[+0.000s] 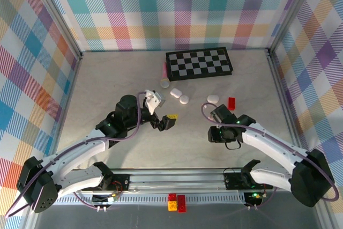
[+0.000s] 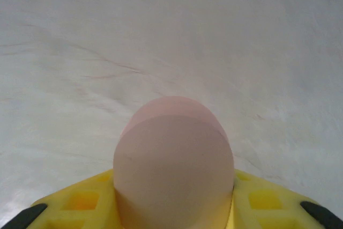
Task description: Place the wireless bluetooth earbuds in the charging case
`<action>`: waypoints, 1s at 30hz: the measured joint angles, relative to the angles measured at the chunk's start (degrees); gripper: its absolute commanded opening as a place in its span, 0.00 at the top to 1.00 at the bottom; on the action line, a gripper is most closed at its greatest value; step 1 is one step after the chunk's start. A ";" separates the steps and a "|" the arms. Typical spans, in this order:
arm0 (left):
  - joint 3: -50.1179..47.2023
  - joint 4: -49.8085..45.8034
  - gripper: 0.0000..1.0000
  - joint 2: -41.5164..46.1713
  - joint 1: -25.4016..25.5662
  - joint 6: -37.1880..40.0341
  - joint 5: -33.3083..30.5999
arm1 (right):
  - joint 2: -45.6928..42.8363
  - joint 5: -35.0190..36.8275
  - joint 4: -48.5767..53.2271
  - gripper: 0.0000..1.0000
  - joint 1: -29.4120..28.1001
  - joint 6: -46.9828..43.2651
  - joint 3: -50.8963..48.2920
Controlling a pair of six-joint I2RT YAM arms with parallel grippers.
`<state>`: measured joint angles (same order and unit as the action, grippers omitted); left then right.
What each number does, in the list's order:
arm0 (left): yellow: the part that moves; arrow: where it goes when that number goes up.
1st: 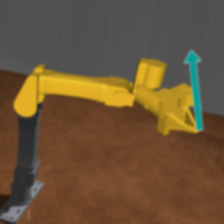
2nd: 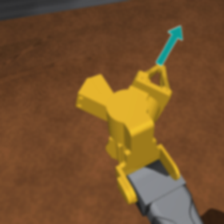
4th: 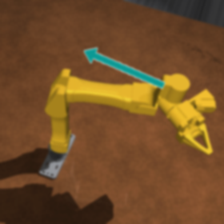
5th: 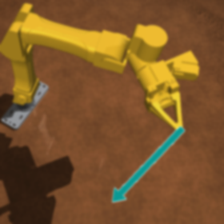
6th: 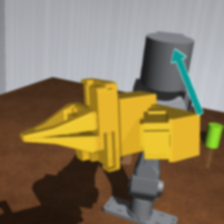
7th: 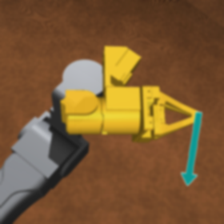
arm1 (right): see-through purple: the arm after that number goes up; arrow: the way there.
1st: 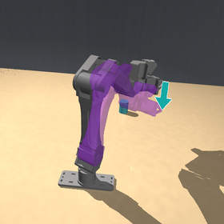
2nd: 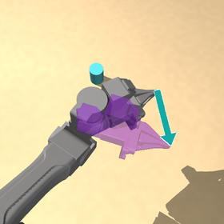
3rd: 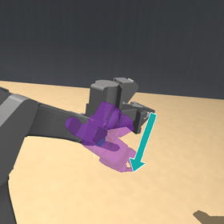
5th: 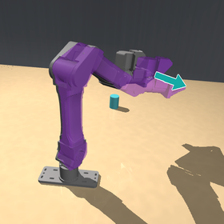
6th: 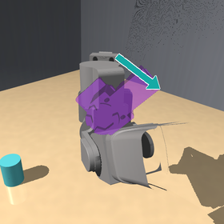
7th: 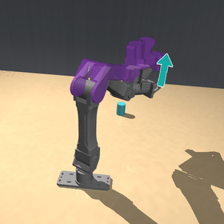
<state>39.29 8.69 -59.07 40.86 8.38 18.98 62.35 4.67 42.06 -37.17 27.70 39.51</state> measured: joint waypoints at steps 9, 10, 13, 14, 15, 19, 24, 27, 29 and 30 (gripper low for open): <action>4.61 -7.28 0.02 -1.97 0.00 3.06 9.18 | -5.16 -16.70 0.55 0.67 -0.04 -24.55 11.41; 5.49 -8.22 0.03 -2.49 0.00 3.56 11.17 | -4.90 -18.05 1.55 0.67 -0.04 -27.54 13.49; 7.76 -11.52 0.04 -3.87 0.00 5.57 16.04 | -3.08 -21.88 4.98 0.67 -0.04 -34.84 19.37; 8.33 -12.44 0.05 -4.15 0.00 6.34 17.44 | -2.03 -23.39 6.38 0.68 -0.04 -37.20 21.51; 8.87 -13.51 0.05 -4.37 0.00 7.04 18.69 | -1.18 -24.52 7.30 0.69 -0.04 -38.88 23.04; 11.41 -17.73 0.11 -5.42 0.00 9.27 23.47 | 2.64 -29.83 11.96 0.70 -0.04 -45.70 29.07; 13.38 -19.10 0.18 -7.02 0.33 10.51 28.68 | 6.14 -35.89 15.13 0.71 -0.04 -50.56 33.53; 13.44 -19.21 0.20 -7.54 1.09 10.58 30.71 | 7.58 -38.56 16.09 0.71 -0.31 -52.19 34.73; 13.97 -19.47 0.23 -8.28 1.46 10.56 31.69 | 8.46 -39.67 16.48 0.71 -0.61 -52.87 35.32; 14.27 -19.54 0.25 -8.61 1.51 10.54 32.02 | 8.87 -39.98 16.68 0.71 -0.74 -53.16 35.56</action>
<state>53.56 -10.85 -67.68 42.37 18.92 51.00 71.22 -35.31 58.74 -37.91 -25.45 75.07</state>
